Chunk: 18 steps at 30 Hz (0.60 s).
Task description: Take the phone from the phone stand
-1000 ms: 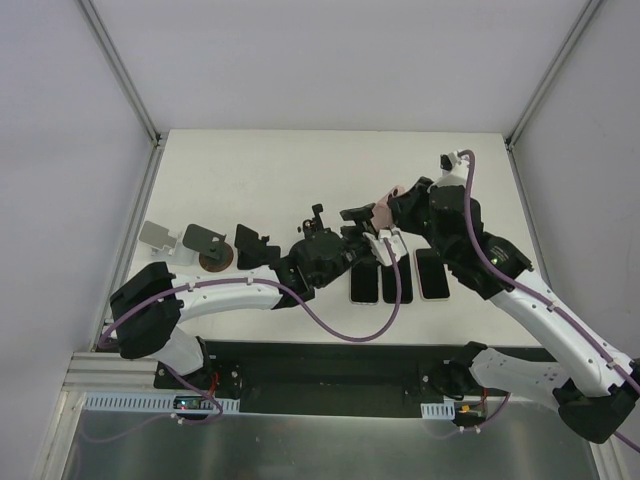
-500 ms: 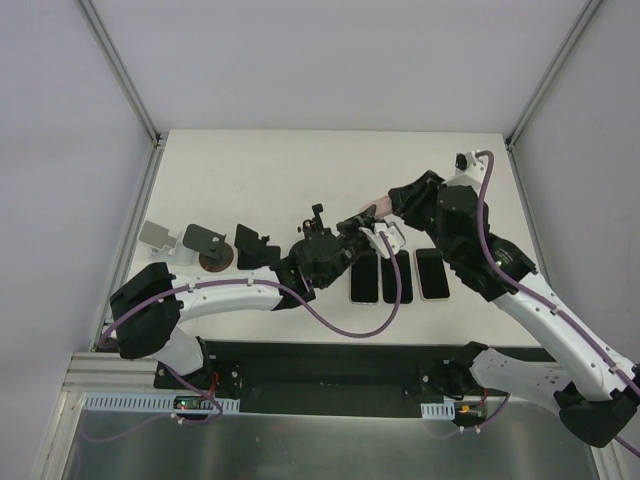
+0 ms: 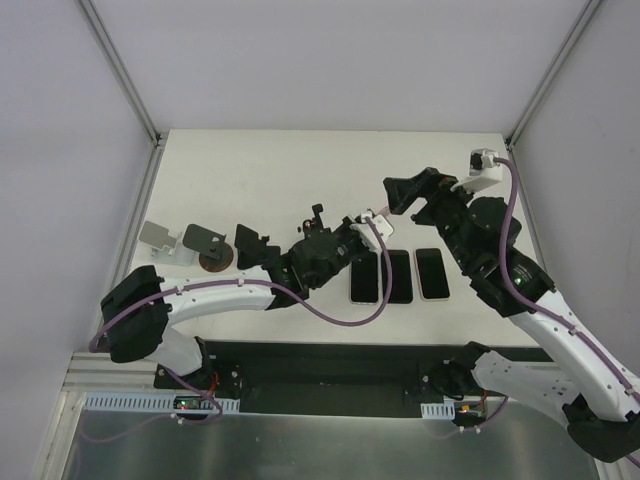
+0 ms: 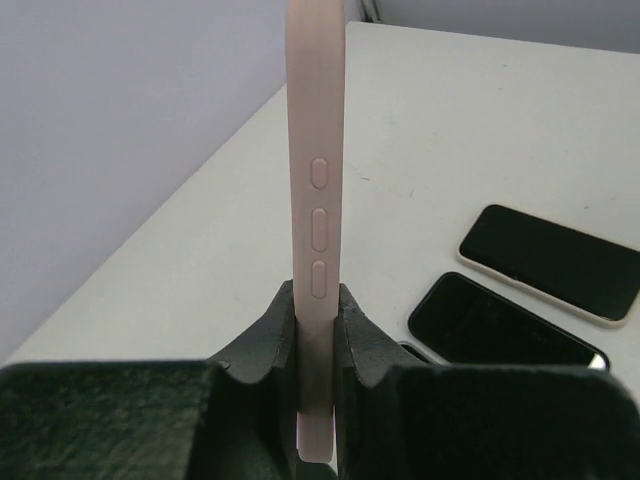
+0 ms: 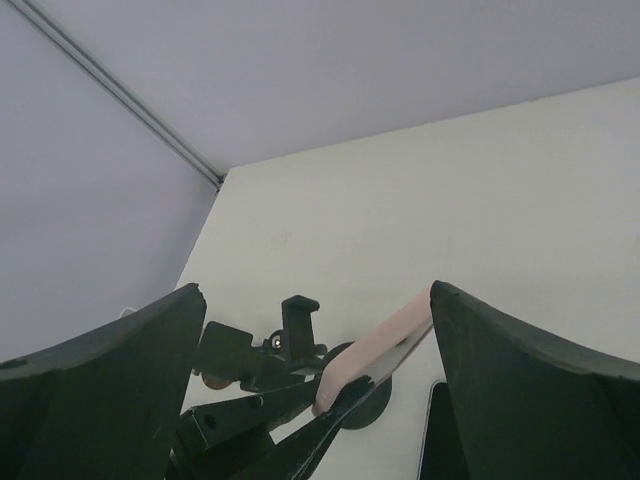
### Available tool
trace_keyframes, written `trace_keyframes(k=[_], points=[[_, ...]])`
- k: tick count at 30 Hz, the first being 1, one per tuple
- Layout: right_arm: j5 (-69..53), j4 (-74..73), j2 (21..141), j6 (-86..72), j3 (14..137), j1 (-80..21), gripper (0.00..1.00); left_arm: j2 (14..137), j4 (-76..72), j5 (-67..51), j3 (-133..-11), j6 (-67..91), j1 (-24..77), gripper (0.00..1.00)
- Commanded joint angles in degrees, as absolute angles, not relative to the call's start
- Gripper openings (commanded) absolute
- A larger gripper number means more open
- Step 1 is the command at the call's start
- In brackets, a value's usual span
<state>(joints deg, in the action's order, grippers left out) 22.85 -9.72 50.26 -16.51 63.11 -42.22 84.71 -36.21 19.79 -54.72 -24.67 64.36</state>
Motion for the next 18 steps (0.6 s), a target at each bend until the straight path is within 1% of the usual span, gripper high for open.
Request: trace_keyframes(k=[1,5,8,12,18], points=[[19.5,-2.5,47.4,-8.1,60.5,-42.3,0.96,78.5,-35.4,15.0,-56.4,-11.5,61.6,0.0],[16.6,2.5,45.6,-1.3,57.2,-42.4,0.96,75.5,-32.6,9.4,-56.4,-0.1,58.4,0.0],[14.2,3.1,45.7,1.7,56.3,-42.4,0.96,74.1,-31.9,5.0,-56.1,6.2,56.3,0.0],[10.6,4.4,46.7,3.5,55.4,-42.2,0.96,73.1,-31.9,0.8,-55.9,9.8,55.2,0.0],[8.0,6.4,49.7,3.1,55.8,-42.2,0.96,72.2,-32.9,-1.9,-55.7,12.3,55.0,0.0]])
